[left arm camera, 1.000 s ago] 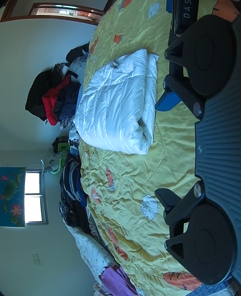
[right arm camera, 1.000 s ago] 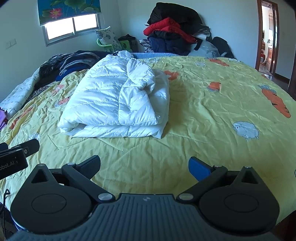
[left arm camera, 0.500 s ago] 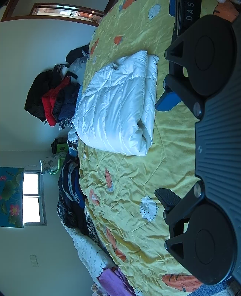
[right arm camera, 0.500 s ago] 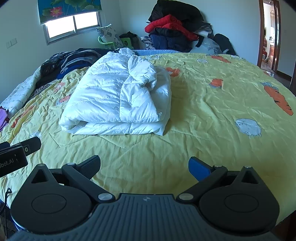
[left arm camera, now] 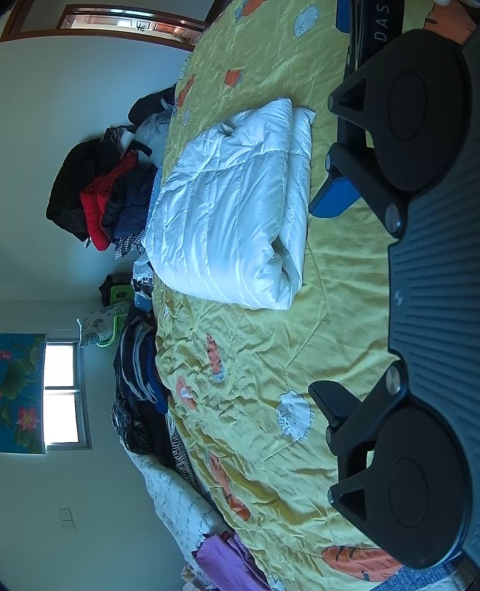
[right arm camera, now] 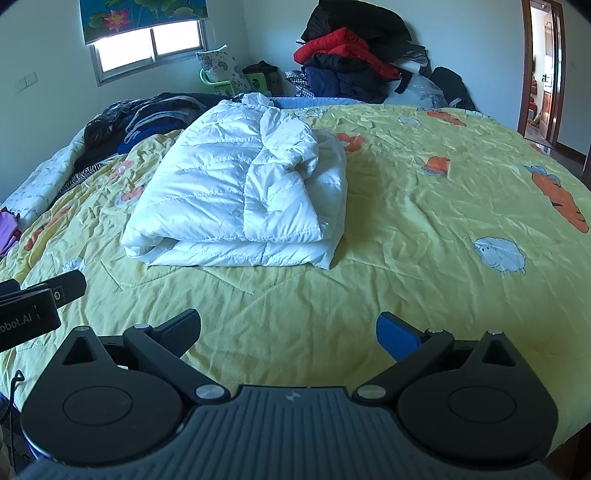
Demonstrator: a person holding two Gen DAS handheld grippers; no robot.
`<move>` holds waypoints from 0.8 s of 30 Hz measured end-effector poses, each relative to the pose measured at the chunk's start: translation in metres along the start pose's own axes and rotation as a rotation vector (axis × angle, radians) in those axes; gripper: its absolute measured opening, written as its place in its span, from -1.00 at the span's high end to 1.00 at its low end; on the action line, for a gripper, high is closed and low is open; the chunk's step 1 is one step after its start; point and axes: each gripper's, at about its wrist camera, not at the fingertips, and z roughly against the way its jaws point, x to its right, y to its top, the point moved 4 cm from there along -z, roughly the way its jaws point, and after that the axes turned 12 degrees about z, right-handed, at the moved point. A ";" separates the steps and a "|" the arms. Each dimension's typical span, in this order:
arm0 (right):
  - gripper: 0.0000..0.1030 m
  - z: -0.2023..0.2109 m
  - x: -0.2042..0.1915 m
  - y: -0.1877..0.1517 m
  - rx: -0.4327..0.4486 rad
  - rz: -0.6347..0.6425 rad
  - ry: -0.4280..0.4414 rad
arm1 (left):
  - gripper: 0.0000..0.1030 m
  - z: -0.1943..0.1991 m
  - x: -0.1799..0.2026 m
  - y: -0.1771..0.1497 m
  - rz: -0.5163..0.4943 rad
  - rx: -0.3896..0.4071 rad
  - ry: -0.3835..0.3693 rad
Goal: Fold small clothes
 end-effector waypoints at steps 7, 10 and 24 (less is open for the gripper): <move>-0.99 -0.001 -0.001 0.000 -0.001 0.005 0.002 | -0.86 0.000 0.001 0.000 -0.002 -0.003 0.001; -0.99 -0.001 -0.001 0.000 -0.001 0.005 0.002 | -0.86 -0.001 0.001 -0.001 -0.002 -0.004 0.001; -0.99 -0.002 -0.001 -0.002 -0.006 -0.004 0.010 | -0.86 0.000 0.000 -0.002 -0.002 -0.006 0.001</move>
